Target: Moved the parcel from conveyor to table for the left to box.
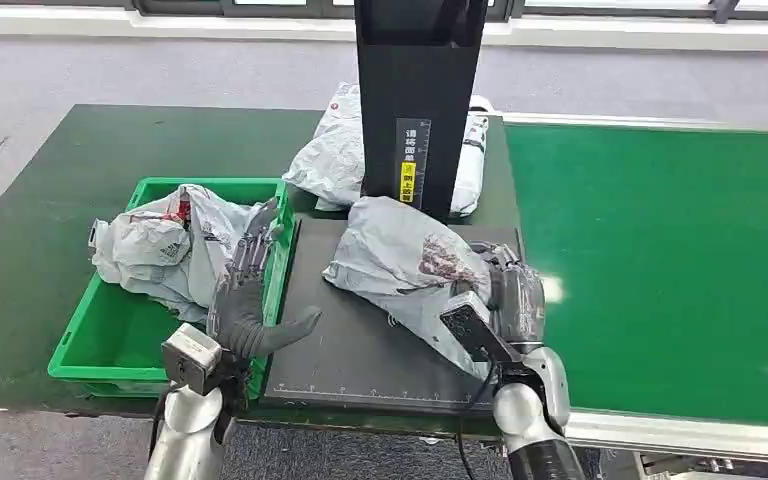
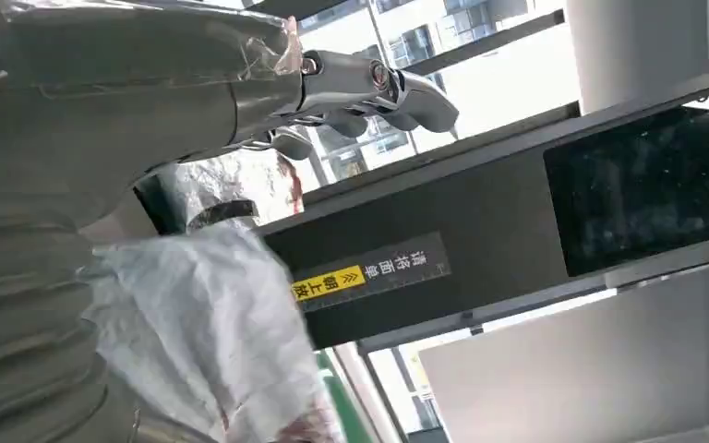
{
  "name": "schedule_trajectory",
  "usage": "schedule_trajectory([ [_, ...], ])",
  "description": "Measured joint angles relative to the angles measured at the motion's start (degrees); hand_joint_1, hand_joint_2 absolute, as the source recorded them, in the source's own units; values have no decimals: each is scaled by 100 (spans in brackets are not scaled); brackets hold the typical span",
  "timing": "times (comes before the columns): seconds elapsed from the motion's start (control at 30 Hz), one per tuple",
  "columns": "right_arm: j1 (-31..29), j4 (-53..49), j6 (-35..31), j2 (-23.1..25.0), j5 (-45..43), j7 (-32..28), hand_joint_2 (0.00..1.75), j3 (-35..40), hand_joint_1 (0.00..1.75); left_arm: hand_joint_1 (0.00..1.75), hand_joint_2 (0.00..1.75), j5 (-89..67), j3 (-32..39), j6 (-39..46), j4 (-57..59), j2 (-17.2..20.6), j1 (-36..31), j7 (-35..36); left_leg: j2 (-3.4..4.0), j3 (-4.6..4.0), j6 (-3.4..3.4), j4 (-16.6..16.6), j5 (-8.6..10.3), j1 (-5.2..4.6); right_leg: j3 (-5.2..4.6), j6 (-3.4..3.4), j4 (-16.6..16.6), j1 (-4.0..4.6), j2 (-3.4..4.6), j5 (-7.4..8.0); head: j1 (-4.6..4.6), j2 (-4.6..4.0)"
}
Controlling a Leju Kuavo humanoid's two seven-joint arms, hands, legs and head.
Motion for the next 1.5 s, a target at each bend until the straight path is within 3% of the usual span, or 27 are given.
schedule_trajectory([
  [0.17, -51, 240, -98, -7, 74, 35, 175, -127, 0, 0, 175, -2, 0, 0, 0, 0, 0, 0, 0, 0, 0, 0, 0, 0, 0, 0, 0, 1, 1, 0, 0, 0],
  [0.2, -51, 264, -183, -7, 113, 81, 0, -135, 0, 0, 175, -7, 0, 0, 0, 0, 0, -2, 0, 0, 0, 0, 0, 0, -1, 0, 0, 1, 0, 0, 0, 0],
  [0.5, 51, 205, -881, 2, 722, 634, 0, -332, 0, 0, 175, -118, 0, -59, -37, -13, 6, -4, 0, 0, 0, 0, -1, 0, 0, 0, 0, 0, -1, -1, 0, 0],
  [0.6, 138, 69, -1553, 20, 1297, 830, 0, -410, 0, 0, 175, -137, 0, -109, -42, -15, 6, 4, 0, 0, 0, 0, -1, 0, -1, 0, 0, 0, -1, -1, 0, -2],
  [0.7, 321, -436, -1886, 158, 1582, 342, 0, -650, 0, 0, 175, -168, -33, -151, -33, -20, -1, 37, 1, 1, 0, 1, -1, 0, -5, 0, 0, 0, 2, 0, 0, 0],
  [0.83, 500, -1415, -1958, 304, 1333, -416, 0, -1076, 0, 0, 175, -284, -212, -188, 83, -26, -58, 70, -1, 1, 0, 1, -1, 0, -2, 0, 0, 0, 0, -1, 2, 0],
  [1.1, 634, -2309, -1963, 328, 1217, -538, 0, -1405, 0, 0, 175, -341, -398, -186, 284, -26, -120, 87, 12, 6, 2, 2, -5, -3, -3, 1, -1, -3, 8, 0, 0, -2],
  [1.13, 639, -2352, -1963, 328, 1217, -540, 175, -1416, 0, 0, 175, -341, -404, -186, 299, -28, -125, 87, 14, 9, 2, 2, -4, -3, -3, 0, -1, -2, 9, 0, 0, 0],
  [1.3, 672, -2708, -1960, 328, 626, -1358, 175, -1532, 0, 0, 175, -873, -566, 315, 655, -81, -381, 172, 11, 12, 1, 5, -2, -3, 0, 1, -1, -2, 7, 1, 0, -2],
  [1.37, 682, -3024, -1960, 328, 555, -1718, 175, -1530, 0, 0, 175, -1279, -761, 961, 1153, -133, -715, 363, 7, 11, 2, 5, -2, -3, 6, 4, -1, -3, 6, 4, 0, 0],
  [1.5, 691, -3711, -1956, 332, 1005, -1775, 175, -1314, 0, 0, 175, -1888, -1230, 2383, 2524, -336, -1507, 950, 1, 10, 4, 9, -1, -5, 13, 7, -1, -6, 3, 6, 2, 0],
])
